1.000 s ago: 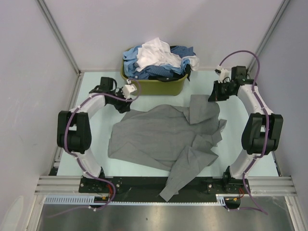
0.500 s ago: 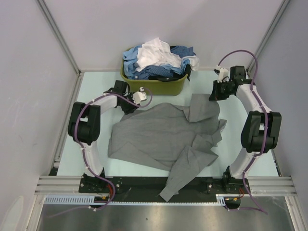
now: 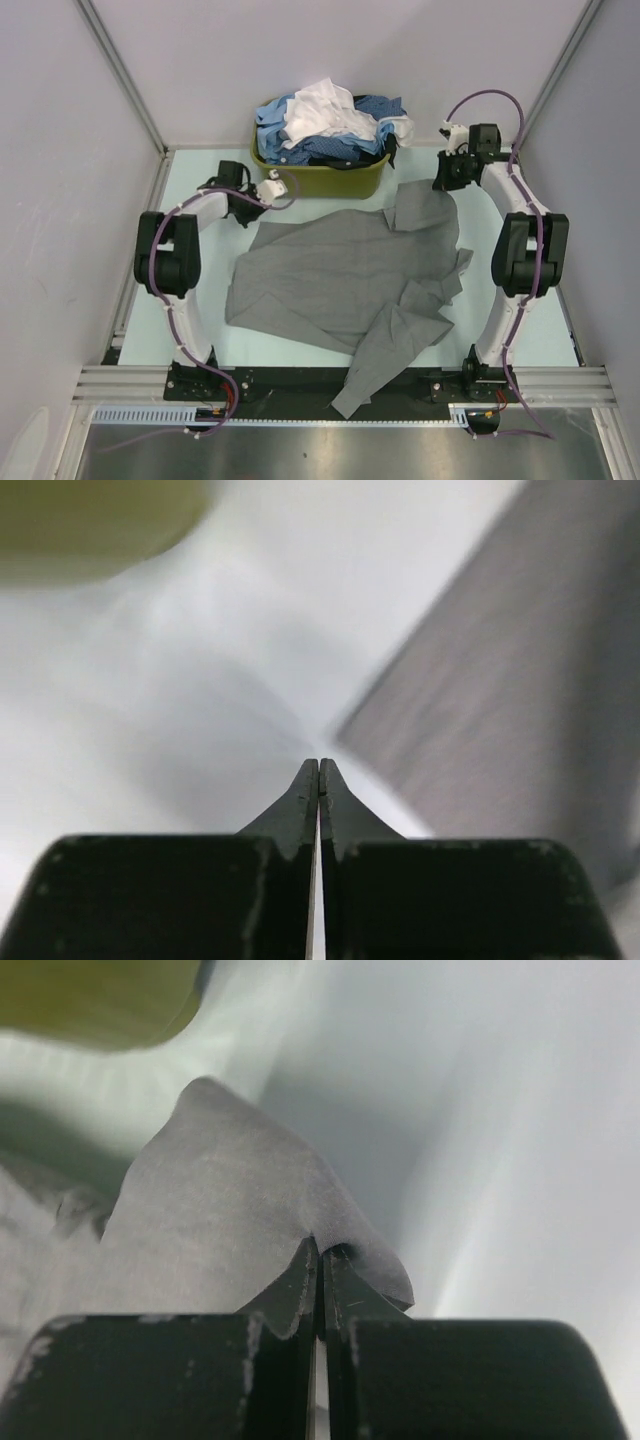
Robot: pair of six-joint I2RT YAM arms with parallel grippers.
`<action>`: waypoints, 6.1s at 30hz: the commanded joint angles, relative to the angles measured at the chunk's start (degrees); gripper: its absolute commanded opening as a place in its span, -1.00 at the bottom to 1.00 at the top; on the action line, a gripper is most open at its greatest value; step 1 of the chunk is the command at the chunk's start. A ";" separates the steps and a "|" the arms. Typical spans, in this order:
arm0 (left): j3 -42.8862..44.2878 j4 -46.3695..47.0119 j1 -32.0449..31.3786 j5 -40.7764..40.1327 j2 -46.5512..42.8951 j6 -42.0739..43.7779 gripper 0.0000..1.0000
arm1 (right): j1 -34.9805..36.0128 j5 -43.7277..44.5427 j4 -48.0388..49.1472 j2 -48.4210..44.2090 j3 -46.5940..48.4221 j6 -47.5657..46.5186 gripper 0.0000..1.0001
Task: Fold and stack the long sleeve shirts
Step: Flatten the shirt out, then fold the shirt
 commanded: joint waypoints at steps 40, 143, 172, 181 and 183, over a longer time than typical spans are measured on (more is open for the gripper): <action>13.10 -15.38 -4.82 1.14 8.57 5.24 -0.97 | 1.69 4.51 3.71 9.80 9.35 -4.19 -0.92; -26.55 -14.16 -19.32 6.67 -27.58 17.54 0.22 | 40.10 15.66 -47.79 -60.33 -32.92 -27.66 -1.00; -33.93 -15.04 -21.08 5.36 -39.34 12.97 -1.00 | 40.63 16.81 -53.86 -64.99 -32.30 -22.56 -1.00; -30.94 -25.99 -21.08 8.43 -49.16 13.50 -1.00 | 40.72 18.04 -55.00 -68.24 -28.80 -19.40 -1.00; -32.60 -29.34 -21.08 9.83 -56.19 13.32 -1.00 | 40.80 18.21 -55.09 -70.26 -28.70 -18.52 -1.00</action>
